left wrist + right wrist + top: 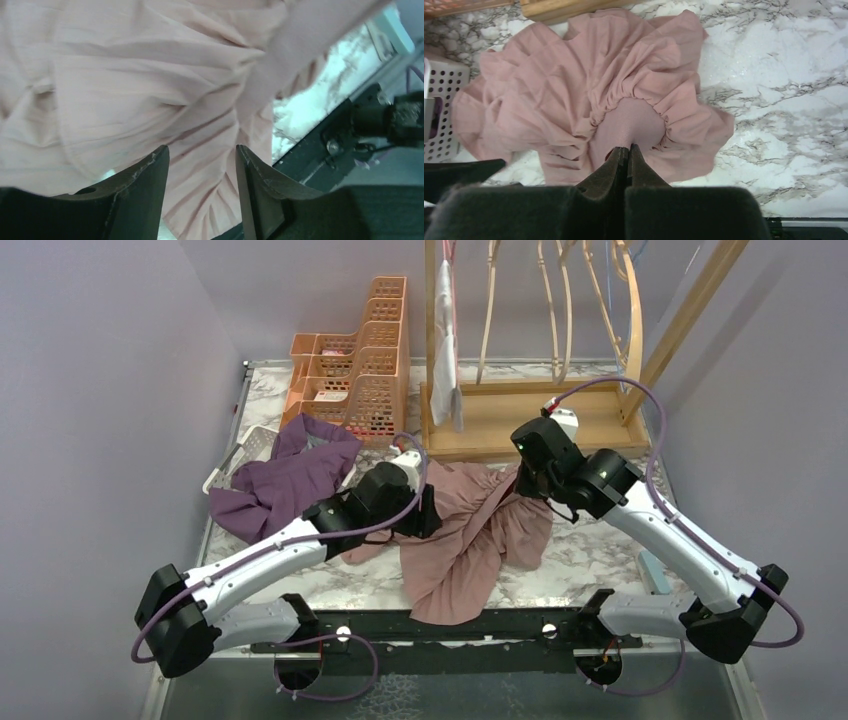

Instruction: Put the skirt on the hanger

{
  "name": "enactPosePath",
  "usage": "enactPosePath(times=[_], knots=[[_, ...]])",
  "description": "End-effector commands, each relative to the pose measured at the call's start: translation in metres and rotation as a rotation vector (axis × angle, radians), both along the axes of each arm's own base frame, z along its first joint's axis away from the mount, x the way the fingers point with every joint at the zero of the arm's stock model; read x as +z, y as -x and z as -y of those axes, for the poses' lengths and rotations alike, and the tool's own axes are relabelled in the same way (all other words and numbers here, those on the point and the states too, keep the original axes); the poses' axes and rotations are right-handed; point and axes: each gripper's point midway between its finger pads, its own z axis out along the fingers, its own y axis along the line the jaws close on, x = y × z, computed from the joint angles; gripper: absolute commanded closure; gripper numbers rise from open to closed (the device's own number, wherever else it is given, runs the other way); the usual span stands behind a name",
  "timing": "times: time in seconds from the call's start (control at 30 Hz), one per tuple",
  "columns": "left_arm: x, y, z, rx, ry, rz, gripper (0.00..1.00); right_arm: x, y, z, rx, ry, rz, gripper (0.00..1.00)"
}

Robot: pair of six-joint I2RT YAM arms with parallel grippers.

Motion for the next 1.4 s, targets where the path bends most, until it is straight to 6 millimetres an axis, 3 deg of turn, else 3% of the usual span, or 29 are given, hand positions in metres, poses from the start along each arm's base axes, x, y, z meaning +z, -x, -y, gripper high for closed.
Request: enactPosePath(times=[0.0, 0.2, 0.37, 0.53, 0.67, 0.83, 1.03, 1.1, 1.23, 1.37], knots=[[0.021, 0.026, 0.045, -0.131, 0.115, 0.084, 0.44, 0.014, 0.005, -0.003, 0.023, -0.008, -0.041, 0.99], [0.013, 0.048, 0.089, -0.203, 0.147, 0.137, 0.49, 0.025, 0.005, -0.006, 0.022, -0.038, -0.031, 0.99], [-0.012, 0.041, 0.108, -0.154, 0.101, 0.134, 0.57, 0.021, 0.007, -0.007, 0.020, -0.052, -0.042, 0.99], [-0.056, 0.033, 0.101, -0.089, -0.034, 0.087, 0.63, 0.022, 0.010, -0.006, 0.012, -0.065, -0.038, 0.99], [-0.081, 0.025, 0.084, -0.009, -0.140, 0.072, 0.77, 0.027, 0.011, -0.003, 0.009, -0.075, -0.026, 0.99], [-0.073, 0.009, 0.063, 0.102, -0.187, 0.136, 0.89, 0.028, 0.014, -0.001, 0.009, -0.081, -0.019, 0.99], [-0.060, -0.001, 0.055, 0.160, -0.188, 0.183, 0.97, 0.029, 0.015, -0.002, 0.014, -0.098, -0.010, 0.99], [-0.054, 0.002, 0.062, 0.126, -0.155, 0.183, 0.94, 0.028, 0.015, -0.003, 0.017, -0.102, -0.012, 0.99], [-0.045, 0.021, 0.085, -0.010, -0.035, 0.161, 0.72, 0.024, 0.015, -0.005, 0.023, -0.104, -0.021, 0.99], [-0.032, 0.030, 0.090, -0.065, 0.064, 0.176, 0.52, 0.021, 0.014, -0.007, 0.023, -0.104, -0.027, 0.99]])
